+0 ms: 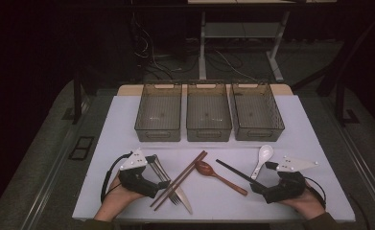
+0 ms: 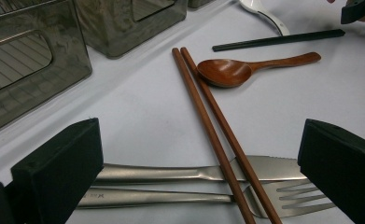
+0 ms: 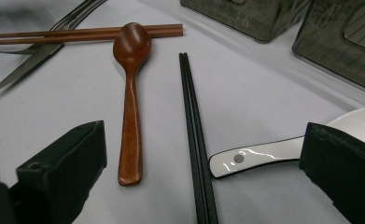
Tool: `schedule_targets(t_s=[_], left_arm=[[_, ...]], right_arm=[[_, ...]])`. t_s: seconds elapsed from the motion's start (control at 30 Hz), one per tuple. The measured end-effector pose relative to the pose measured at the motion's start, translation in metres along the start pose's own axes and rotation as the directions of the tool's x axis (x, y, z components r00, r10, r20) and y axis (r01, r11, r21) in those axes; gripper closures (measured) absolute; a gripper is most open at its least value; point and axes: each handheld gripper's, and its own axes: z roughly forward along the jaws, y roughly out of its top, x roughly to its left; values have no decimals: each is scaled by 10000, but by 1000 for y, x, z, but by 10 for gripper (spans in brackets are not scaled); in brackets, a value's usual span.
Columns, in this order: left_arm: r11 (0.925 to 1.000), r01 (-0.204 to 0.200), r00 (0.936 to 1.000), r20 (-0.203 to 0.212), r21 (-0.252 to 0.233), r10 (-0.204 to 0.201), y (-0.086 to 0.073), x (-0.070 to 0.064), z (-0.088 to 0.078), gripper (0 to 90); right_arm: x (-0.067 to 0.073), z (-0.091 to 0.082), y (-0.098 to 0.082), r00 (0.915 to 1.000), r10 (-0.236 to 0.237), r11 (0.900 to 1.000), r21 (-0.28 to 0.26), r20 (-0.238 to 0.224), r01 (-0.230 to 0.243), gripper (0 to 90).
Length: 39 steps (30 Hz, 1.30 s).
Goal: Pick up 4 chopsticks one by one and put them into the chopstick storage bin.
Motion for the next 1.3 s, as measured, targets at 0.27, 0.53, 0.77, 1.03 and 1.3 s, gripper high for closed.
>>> schedule_targets(t_s=[0.27,0.53,0.77,1.03,1.3], left_arm=[[9999,136,9999,-16,-19,-136,2,1,1,0],[9998,207,9996,-180,-30,-208,5,1,1,4],[9993,273,9994,-205,-239,-278,7,0,1,21],[9991,279,9995,-154,-315,-284,13,-2,5,44],[9993,311,9995,-56,-228,-312,17,-6,12,109]], right_arm=[[-2,-2,0,10000,68,9998,-209,-40,-68,7],[-2,-2,0,9998,128,9995,-300,-134,-132,7],[-1,-3,0,9999,117,9993,-364,-109,-120,6],[0,-3,1,9998,88,9992,-394,-158,-94,7],[0,-3,1,9999,82,9993,-368,-90,-85,7]])
